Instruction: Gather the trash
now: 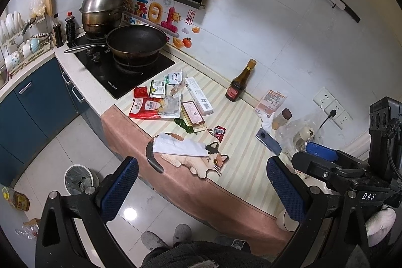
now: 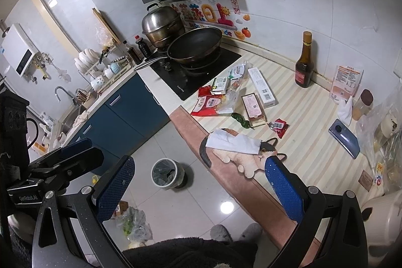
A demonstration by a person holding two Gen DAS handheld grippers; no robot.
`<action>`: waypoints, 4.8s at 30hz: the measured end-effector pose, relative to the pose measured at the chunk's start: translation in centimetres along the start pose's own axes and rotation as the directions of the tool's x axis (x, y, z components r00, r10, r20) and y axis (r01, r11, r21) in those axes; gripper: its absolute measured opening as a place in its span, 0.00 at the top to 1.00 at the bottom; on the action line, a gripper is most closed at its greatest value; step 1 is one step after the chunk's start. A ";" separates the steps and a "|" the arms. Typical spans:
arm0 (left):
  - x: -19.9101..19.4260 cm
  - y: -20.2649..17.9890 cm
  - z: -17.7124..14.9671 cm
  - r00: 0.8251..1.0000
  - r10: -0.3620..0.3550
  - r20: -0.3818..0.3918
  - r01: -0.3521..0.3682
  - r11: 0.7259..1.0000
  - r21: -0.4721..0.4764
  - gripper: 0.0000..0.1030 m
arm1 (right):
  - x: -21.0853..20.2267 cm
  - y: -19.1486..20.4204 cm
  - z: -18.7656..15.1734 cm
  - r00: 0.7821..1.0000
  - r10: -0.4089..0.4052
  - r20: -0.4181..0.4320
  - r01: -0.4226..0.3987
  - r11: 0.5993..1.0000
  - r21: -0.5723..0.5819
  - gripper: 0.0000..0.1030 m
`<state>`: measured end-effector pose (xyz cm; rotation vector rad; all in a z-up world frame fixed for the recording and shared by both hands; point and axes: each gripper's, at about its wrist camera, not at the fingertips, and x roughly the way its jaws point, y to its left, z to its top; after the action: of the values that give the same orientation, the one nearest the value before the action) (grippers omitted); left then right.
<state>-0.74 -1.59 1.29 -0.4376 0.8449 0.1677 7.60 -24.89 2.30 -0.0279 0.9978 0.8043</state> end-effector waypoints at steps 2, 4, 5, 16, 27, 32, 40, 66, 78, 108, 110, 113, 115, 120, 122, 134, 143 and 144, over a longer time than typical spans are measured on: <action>0.1 0.0 -0.1 1.000 -0.001 -0.001 0.001 1.000 -0.001 0.00 | 0.0 0.1 -0.1 1.000 -0.003 0.002 0.003 1.000 0.000 0.00; 0.1 0.0 -0.2 1.000 -0.004 -0.002 0.004 1.000 -0.001 0.00 | -0.1 0.1 -0.1 1.000 -0.003 0.003 0.003 1.000 -0.001 0.00; 0.1 -0.1 -0.3 1.000 -0.005 -0.002 0.005 1.000 -0.002 0.00 | 0.0 0.1 -0.1 1.000 -0.004 0.003 0.004 1.000 -0.002 0.00; 0.1 -0.3 -0.2 1.000 -0.007 0.003 0.007 1.000 -0.002 0.00 | -0.9 0.2 -0.2 1.000 -0.010 0.011 0.010 1.000 -0.004 0.00; -0.1 -0.3 0.4 1.000 -0.009 0.007 0.009 1.000 0.000 0.00 | -1.5 0.2 0.2 1.000 -0.008 0.013 0.008 1.000 -0.009 0.00; -0.1 -0.5 0.5 1.000 -0.011 0.007 0.011 1.000 0.004 0.00 | -1.3 0.3 0.0 1.000 -0.008 0.013 0.008 1.000 -0.008 0.00; -0.3 -0.6 0.5 1.000 -0.015 0.010 0.015 1.000 0.005 0.00 | -1.6 0.5 0.4 1.000 -0.005 0.011 0.006 1.000 -0.014 0.00; 9.4 7.8 2.9 0.912 0.410 -0.009 -0.410 0.912 0.000 0.00 | 5.1 -1.1 2.4 0.977 -0.214 0.024 0.209 0.969 0.132 0.00; 28.2 18.1 7.3 0.795 0.534 -0.287 -0.563 0.826 -0.021 0.00 | 25.9 -12.7 9.9 0.924 -0.340 -0.174 0.368 0.913 0.174 0.00; 35.4 10.7 5.7 0.802 0.373 -0.466 -0.369 0.924 0.104 0.24 | 47.5 -22.8 18.1 0.889 -0.259 -0.378 0.291 0.956 0.031 0.50; 34.2 7.2 4.4 0.798 0.408 -0.444 -0.306 0.909 0.284 0.24 | 44.9 -23.2 18.1 0.900 -0.260 -0.349 0.302 0.951 0.069 0.50; 32.9 2.1 1.1 0.802 0.389 -0.454 -0.166 0.875 0.456 0.24 | 40.7 -23.5 17.2 0.912 -0.271 -0.306 0.318 0.941 0.115 0.50; 32.8 -1.1 -0.5 0.805 0.358 -0.474 -0.077 0.854 0.515 0.23 | 37.7 -23.5 15.7 0.914 -0.294 -0.278 0.341 0.930 0.138 0.50; 33.0 -6.5 -5.9 0.791 0.362 -0.493 0.057 0.758 0.649 0.23 | 32.7 -24.2 10.4 0.902 -0.342 -0.263 0.402 0.887 0.227 0.51; 33.3 -7.5 -7.2 0.786 0.379 -0.489 0.074 0.727 0.683 0.23 | 31.3 -25.1 7.9 0.894 -0.348 -0.283 0.422 0.867 0.266 0.51; 30.0 -9.7 -7.8 0.800 0.315 -0.511 0.108 0.761 0.640 0.99 | 28.6 -29.7 -2.3 0.845 -0.367 -0.390 0.511 0.768 0.386 0.51; 19.6 -10.0 0.9 0.901 0.213 -0.379 0.032 0.837 0.547 1.00 | 28.3 -29.3 -1.5 0.865 -0.340 -0.370 0.475 0.792 0.384 0.53; 18.4 -9.8 2.2 0.912 0.206 -0.356 0.015 0.848 0.530 1.00 | 28.5 -29.1 -1.0 0.869 -0.334 -0.365 0.466 0.800 0.377 0.53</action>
<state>15.94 -9.89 -8.26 0.0997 1.2748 -0.0689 32.84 -29.36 -29.30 0.0489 1.3776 0.1537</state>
